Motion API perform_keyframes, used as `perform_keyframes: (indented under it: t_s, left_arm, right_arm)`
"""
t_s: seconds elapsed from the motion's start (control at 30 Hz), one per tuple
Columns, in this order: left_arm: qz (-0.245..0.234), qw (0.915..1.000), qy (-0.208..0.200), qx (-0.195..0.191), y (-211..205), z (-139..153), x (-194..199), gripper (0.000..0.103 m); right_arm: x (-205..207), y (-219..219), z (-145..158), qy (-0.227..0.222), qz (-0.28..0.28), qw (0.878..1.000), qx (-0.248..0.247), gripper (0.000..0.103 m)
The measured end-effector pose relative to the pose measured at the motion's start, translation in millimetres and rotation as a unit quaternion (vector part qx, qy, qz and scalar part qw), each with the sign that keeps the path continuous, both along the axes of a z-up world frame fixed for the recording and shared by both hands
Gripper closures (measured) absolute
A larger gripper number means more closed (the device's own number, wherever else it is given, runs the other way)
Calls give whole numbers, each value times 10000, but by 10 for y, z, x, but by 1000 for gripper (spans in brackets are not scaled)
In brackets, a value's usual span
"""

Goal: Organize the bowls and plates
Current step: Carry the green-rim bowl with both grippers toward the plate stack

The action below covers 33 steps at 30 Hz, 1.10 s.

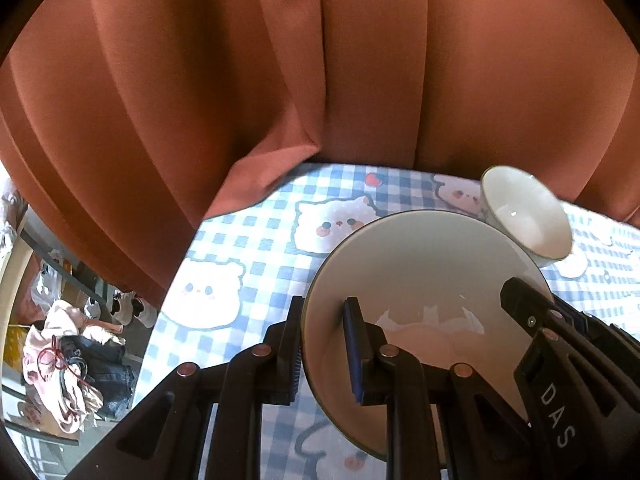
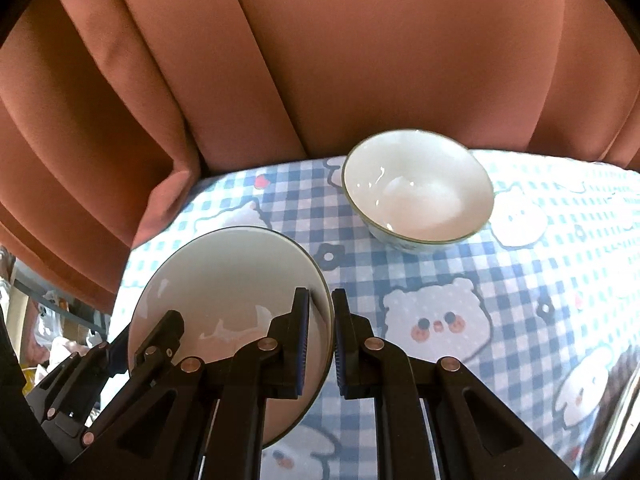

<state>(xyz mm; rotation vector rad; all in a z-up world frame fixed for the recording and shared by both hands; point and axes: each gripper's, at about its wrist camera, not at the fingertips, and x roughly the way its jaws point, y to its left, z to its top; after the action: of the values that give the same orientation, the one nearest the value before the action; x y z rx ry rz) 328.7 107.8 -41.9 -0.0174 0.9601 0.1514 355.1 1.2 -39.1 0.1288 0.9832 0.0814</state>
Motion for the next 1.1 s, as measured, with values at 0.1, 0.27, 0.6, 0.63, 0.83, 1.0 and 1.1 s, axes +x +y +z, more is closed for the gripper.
perform_keyframes:
  t_s: [0.1, 0.27, 0.6, 0.63, 0.83, 1.0, 1.1]
  left_arm:
    - [0, 9999, -94, -62, 26, 149, -156, 86]
    - [-45, 9997, -210, -92, 59, 350, -409, 86]
    - [-259, 9989, -368, -122, 58, 519, -979, 86]
    - [-288, 9988, -365, -146, 45, 518, -1035, 86]
    - [-346, 9986, -321, -221, -52, 524, -1311, 86]
    - [-409, 9984, -339, -199, -190, 554, -1526, 86]
    - [-384, 9984, -368, -199, -299, 569, -1627, 86]
  right_arm:
    - [-144, 17, 158, -92, -3, 9999, -42, 89]
    - [-477, 37, 425, -260, -11, 9996, -92, 89]
    - [-1121, 57, 678, -365, -201, 9990, -128, 89]
    - [-1182, 48, 686, -358, -217, 9990, -139, 89]
    - [-1556, -66, 708, -353, -314, 9987, -213, 89]
    - [-1819, -234, 727, -387, -349, 9984, -219, 89]
    - [-1940, -361, 746, -428, -323, 9983, -212, 89]
